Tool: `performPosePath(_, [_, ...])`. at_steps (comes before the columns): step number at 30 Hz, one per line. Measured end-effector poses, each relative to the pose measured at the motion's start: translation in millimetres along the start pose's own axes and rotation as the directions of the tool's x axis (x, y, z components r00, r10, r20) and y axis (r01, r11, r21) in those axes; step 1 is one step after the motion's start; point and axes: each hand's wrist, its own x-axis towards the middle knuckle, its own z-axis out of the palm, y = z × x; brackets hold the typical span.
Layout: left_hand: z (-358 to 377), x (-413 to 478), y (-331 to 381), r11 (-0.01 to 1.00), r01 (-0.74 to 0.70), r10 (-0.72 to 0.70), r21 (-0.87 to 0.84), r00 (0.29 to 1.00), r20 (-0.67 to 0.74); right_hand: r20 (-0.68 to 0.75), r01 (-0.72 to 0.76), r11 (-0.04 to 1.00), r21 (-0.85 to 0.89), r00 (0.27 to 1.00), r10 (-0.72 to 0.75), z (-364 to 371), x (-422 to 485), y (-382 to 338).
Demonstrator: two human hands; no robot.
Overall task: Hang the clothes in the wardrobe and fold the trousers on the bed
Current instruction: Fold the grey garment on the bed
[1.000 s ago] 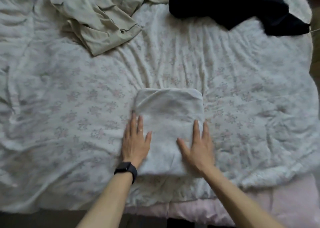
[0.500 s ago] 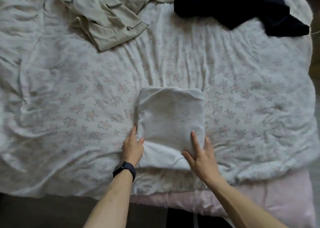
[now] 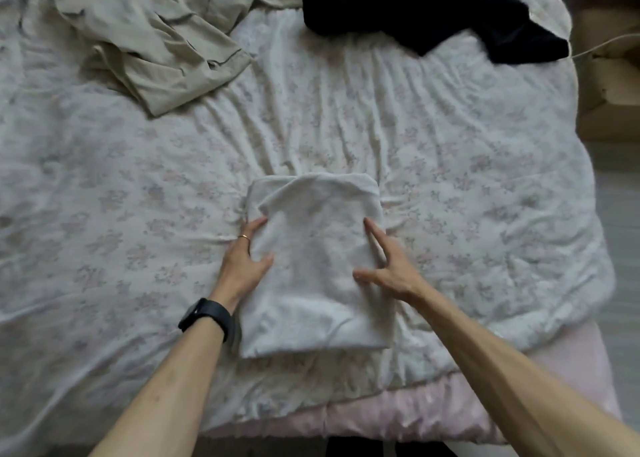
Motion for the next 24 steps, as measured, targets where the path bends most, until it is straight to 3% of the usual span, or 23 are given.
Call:
performPosePath(6, [24, -24, 7, 0.981, 0.054, -0.059, 0.184, 0.998, 0.022, -0.089, 0.074, 0.884, -0.461, 0.988, -0.130, 44, -22, -8])
performPosePath(9, [46, -45, 19, 0.962, -0.019, 0.026, 0.271, 0.999, -0.026, -0.124, 0.070, 0.868, -0.492, 0.981, -0.150, 60, -33, -6])
performPosePath(14, [60, -48, 32, 0.890, -0.012, 0.030, 0.457, 0.999, -0.032, -0.189, 0.051, 0.767, -0.640, 0.957, -0.221, 67, -25, -11])
performPosePath(19, [49, -79, 50, 0.897, 0.065, -0.010, 0.437, 0.992, -0.128, -0.098, 0.113, 0.611, -0.783, 0.948, -0.302, 64, -43, -42])
performPosePath(22, [28, -111, 79, 0.926, 0.143, -0.056, 0.349, 0.967, -0.249, -0.060, 0.230, 0.566, -0.791, 0.893, -0.447, 40, -67, -83])
performPosePath(24, [14, -130, 101, 0.935, 0.125, -0.015, 0.331, 0.949, -0.315, -0.017, 0.310, 0.545, -0.779, 0.859, -0.512, 20, -77, -105])
